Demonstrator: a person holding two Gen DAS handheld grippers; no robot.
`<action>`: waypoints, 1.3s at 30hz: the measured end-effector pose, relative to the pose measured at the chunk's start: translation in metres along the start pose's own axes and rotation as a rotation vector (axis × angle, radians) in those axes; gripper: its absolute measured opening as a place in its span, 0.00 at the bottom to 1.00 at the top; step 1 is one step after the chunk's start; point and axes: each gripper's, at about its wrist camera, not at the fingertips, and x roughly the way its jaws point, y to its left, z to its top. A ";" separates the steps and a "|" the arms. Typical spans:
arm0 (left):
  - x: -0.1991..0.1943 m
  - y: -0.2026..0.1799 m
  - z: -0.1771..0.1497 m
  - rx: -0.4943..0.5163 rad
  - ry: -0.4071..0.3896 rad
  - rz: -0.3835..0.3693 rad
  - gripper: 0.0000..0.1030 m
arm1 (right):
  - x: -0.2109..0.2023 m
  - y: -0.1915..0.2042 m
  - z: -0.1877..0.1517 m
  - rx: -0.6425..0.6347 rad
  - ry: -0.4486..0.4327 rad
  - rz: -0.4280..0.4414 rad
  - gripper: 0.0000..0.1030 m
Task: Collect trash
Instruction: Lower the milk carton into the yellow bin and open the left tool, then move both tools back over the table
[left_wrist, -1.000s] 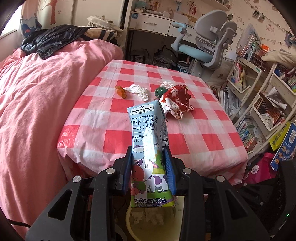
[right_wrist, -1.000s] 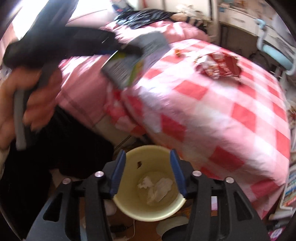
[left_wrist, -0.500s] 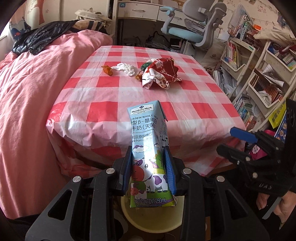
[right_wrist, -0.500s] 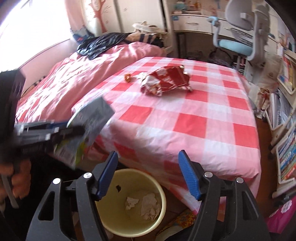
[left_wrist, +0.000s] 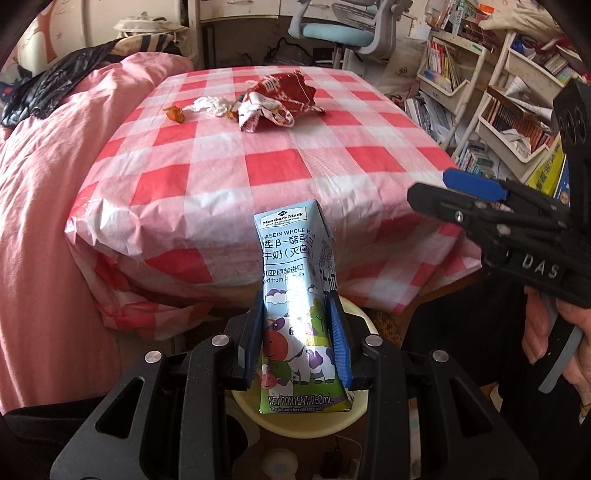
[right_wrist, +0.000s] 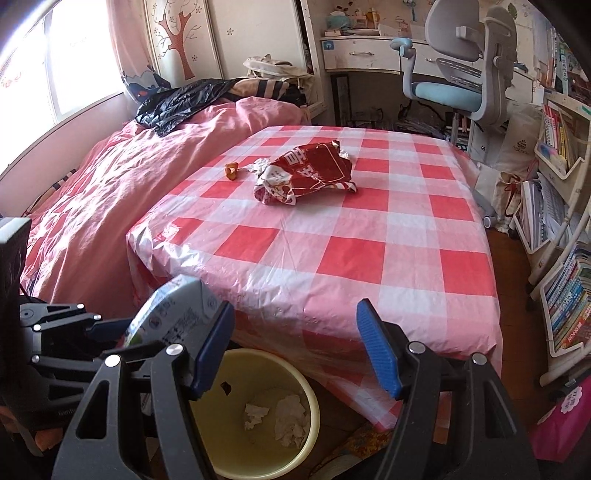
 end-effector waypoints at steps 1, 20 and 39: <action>0.002 -0.002 -0.001 0.006 0.009 -0.001 0.31 | 0.000 0.000 0.000 -0.001 0.000 0.000 0.65; 0.009 -0.005 -0.002 0.022 0.035 0.055 0.72 | -0.001 0.003 0.000 -0.028 -0.014 -0.029 0.71; -0.018 0.118 0.147 -0.254 -0.241 0.293 0.87 | 0.107 -0.067 0.107 0.016 0.081 -0.304 0.76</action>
